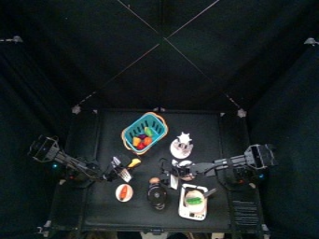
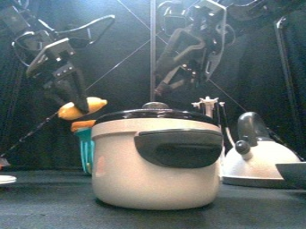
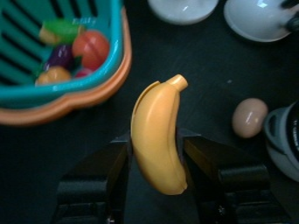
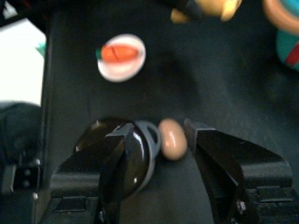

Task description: Hand over banana to other hand

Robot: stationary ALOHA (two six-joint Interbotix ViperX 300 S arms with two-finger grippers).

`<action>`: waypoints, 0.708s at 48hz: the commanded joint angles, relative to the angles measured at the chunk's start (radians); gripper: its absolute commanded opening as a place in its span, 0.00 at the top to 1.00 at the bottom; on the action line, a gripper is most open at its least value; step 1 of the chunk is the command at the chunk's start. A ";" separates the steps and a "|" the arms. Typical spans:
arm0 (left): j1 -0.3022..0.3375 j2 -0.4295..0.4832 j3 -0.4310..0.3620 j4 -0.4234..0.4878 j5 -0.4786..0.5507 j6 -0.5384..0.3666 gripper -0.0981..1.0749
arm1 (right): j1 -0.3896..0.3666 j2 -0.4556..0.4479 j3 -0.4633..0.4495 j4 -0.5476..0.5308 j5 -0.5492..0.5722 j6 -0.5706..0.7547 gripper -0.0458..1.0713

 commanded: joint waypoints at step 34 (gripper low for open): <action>-0.002 0.075 -0.103 0.215 -0.081 -0.003 0.25 | -0.029 0.041 0.008 0.152 -0.262 0.000 0.06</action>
